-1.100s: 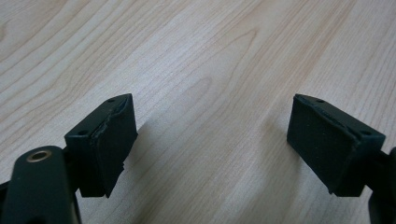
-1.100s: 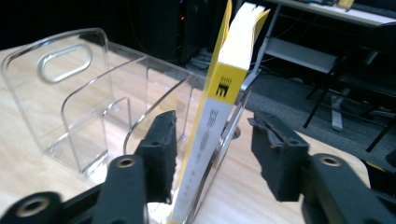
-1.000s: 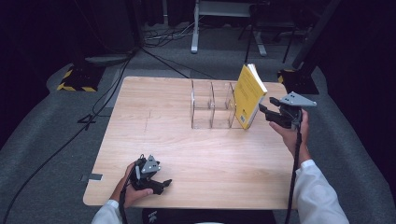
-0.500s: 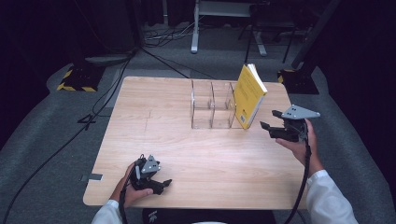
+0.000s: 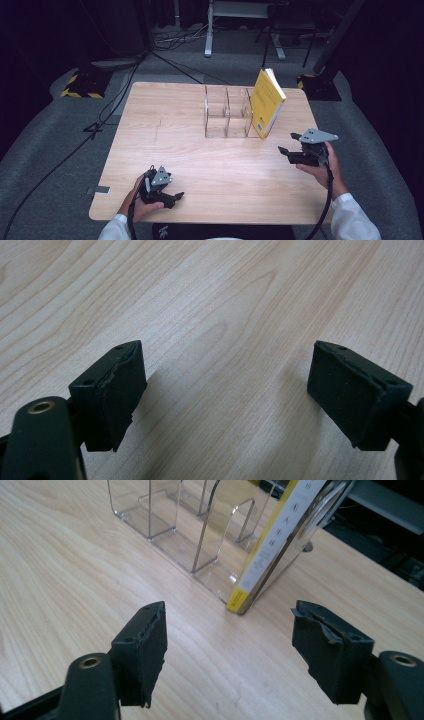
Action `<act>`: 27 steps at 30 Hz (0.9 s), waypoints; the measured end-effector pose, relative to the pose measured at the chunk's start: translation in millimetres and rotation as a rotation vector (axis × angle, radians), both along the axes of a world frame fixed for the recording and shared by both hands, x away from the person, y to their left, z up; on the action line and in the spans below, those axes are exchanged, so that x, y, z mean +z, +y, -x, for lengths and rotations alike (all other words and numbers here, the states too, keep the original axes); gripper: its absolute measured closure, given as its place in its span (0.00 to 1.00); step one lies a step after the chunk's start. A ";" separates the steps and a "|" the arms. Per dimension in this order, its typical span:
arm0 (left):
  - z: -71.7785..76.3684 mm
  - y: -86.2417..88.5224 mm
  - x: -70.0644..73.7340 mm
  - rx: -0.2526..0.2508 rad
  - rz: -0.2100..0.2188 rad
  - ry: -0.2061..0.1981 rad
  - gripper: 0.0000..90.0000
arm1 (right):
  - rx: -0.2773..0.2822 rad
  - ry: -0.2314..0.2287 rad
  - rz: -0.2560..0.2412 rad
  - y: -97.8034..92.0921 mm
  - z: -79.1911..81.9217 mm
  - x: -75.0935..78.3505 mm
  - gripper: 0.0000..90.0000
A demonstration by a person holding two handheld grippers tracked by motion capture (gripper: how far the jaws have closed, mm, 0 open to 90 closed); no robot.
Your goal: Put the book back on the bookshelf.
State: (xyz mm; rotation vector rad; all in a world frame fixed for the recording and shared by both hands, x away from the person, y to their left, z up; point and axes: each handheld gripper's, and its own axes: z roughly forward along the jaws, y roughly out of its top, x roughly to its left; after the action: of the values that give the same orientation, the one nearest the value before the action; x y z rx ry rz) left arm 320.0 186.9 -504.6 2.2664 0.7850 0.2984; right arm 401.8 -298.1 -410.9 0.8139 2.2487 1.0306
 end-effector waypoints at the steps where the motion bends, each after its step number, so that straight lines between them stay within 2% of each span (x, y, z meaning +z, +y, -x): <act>1: 0.0 0.0 0.0 0.000 -0.001 0.000 0.18 | -0.001 0.010 -0.002 -0.9 1.5 -2.9 0.35; 18: 0.0 0.0 0.0 0.000 0.000 0.000 0.18 | -0.008 0.070 0.068 -22.8 29.0 -45.7 0.31; 27: 0.0 0.0 0.0 0.000 -0.001 -0.001 0.18 | -0.033 0.103 0.054 -44.5 46.2 -62.4 0.28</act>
State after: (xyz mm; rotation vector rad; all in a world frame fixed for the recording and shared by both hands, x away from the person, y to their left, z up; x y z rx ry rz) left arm 319.9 186.9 -504.6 2.2667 0.7847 0.2999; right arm 355.6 -342.6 -473.3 0.8966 2.3306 0.9283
